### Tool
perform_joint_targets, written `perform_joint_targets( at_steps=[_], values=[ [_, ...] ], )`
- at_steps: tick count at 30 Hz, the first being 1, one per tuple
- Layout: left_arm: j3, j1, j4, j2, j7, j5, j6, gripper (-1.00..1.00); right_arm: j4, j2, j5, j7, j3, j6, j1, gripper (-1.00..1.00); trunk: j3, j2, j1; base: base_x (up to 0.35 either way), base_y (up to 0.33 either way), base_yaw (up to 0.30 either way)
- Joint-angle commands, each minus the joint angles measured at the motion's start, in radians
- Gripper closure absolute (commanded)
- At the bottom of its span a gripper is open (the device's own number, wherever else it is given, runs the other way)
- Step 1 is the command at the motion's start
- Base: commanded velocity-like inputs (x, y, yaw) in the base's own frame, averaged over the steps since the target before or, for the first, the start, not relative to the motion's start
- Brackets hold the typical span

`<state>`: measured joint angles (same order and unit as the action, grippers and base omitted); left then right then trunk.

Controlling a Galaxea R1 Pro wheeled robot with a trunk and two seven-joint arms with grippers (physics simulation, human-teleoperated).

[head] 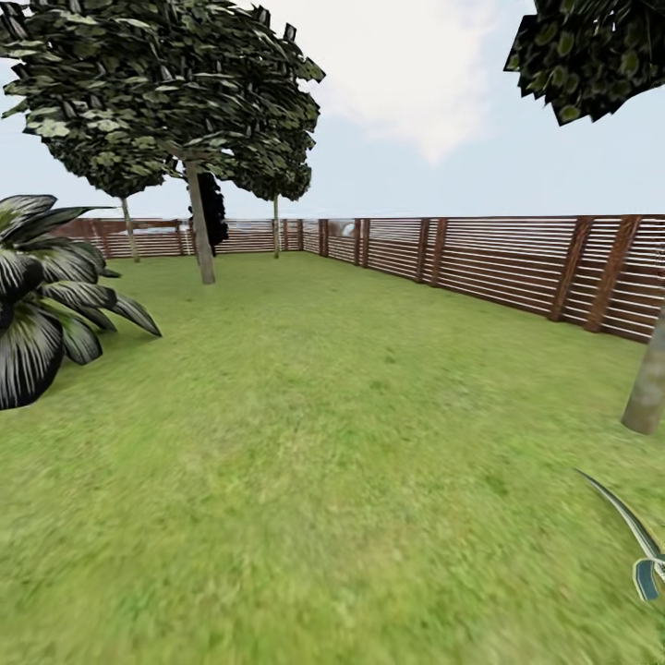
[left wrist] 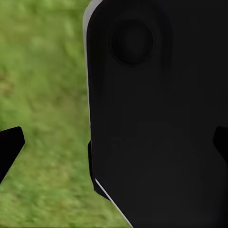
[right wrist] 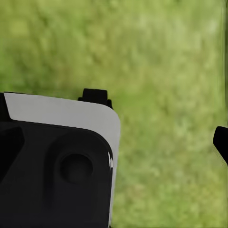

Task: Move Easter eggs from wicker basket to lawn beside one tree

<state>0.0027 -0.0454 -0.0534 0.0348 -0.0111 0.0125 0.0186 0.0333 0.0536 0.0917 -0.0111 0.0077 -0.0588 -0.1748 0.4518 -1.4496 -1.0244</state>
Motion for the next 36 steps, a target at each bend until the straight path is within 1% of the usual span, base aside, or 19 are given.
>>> perform_joint_targets(
  at_steps=[1,4,8,36],
  values=[
    [0.000,-0.001,-0.002,0.000,-0.001,0.001,0.001,-1.00,0.004,0.000,0.010,-0.001,0.000,-0.006,-0.002,-1.00,0.001,0.000,-0.001,0.337,0.000,-0.275],
    [0.000,-0.001,-0.002,0.000,-0.001,0.001,0.001,-1.00,0.004,0.000,0.010,-0.001,0.000,-0.006,-0.002,-1.00,0.001,0.000,-0.001,0.337,0.000,-0.270],
    [0.000,-0.001,-0.002,0.000,-0.001,0.001,0.001,-1.00,0.004,-0.001,0.010,-0.001,0.001,-0.006,-0.002,-1.00,0.001,0.000,-0.001,0.337,0.000,-0.094],
    [0.000,-0.001,-0.002,-0.001,-0.001,0.001,0.001,-1.00,0.004,-0.001,0.010,-0.001,0.000,-0.006,-0.002,-1.00,0.001,0.000,-0.001,0.337,0.000,-0.003]
  ],
)
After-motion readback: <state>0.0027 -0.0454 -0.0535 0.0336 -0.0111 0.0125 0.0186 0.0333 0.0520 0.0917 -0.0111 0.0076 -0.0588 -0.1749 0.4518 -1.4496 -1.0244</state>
